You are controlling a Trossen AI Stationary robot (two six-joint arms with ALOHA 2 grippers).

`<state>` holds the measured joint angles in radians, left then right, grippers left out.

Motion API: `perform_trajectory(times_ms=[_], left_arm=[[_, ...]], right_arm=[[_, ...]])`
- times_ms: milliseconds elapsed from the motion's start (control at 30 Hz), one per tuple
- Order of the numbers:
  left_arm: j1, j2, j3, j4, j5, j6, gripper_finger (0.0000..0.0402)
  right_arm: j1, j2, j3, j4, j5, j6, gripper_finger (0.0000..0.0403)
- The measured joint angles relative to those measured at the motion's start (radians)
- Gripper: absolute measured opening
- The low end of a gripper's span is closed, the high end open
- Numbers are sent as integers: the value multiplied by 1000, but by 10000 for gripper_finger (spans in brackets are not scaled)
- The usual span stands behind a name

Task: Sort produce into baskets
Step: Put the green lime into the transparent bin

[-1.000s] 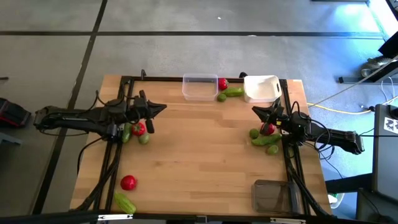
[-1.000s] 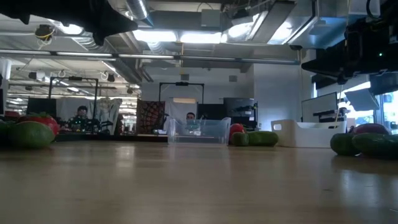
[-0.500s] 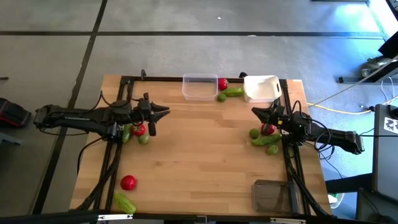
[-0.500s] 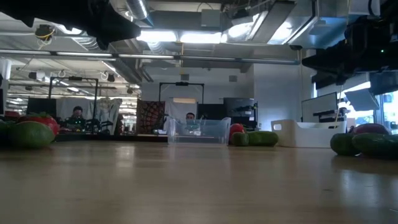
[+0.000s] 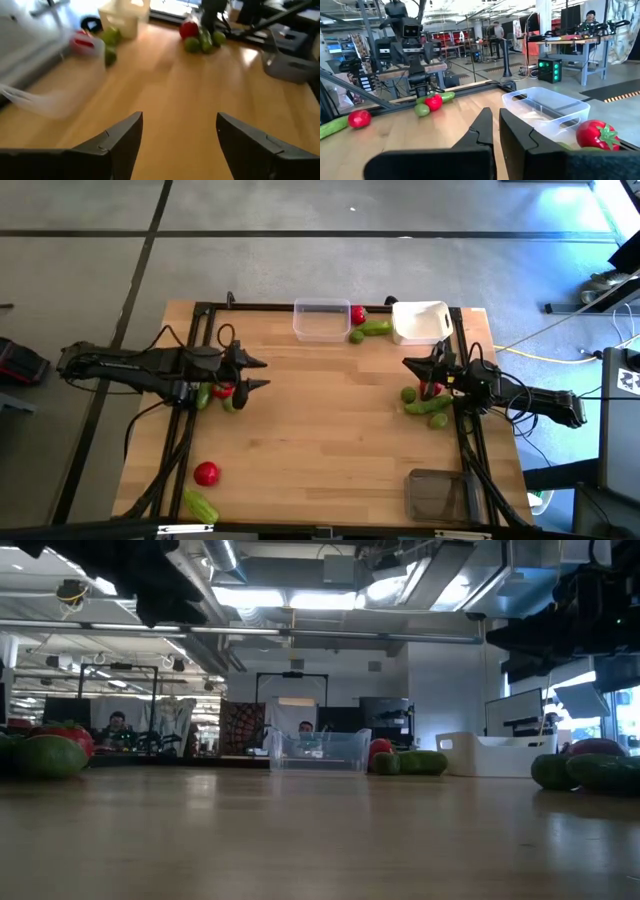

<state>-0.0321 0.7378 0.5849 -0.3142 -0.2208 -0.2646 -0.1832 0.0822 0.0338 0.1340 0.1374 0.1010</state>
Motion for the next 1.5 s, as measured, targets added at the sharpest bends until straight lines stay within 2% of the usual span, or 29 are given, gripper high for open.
perform_trajectory(times_ms=[233, 367, 667, 833, 1100, 1267, 1500], left_arm=[[-128, 73, 4, -30, 0, -133, 249], [-182, 130, 51, -73, -7, -212, 249], [-273, 312, 244, -423, -20, -428, 249], [-316, 375, 259, -573, 7, -643, 249], [-387, 420, 259, -738, 129, -1058, 249], [-438, 419, 238, -773, 132, -1270, 249], [-482, 419, 193, -774, 149, -1433, 249]], right_arm=[[0, 8, 0, -1, -44, -7, 19], [0, 8, 0, -2, -77, -29, 19], [0, 8, 0, -4, -78, -49, 19], [-1, 8, 0, -4, -74, -49, 19], [-1, 8, 0, -4, -70, -49, 19], [-1, 8, 0, -6, -70, -48, 19], [-1, 8, 0, -12, -67, -47, 19]])
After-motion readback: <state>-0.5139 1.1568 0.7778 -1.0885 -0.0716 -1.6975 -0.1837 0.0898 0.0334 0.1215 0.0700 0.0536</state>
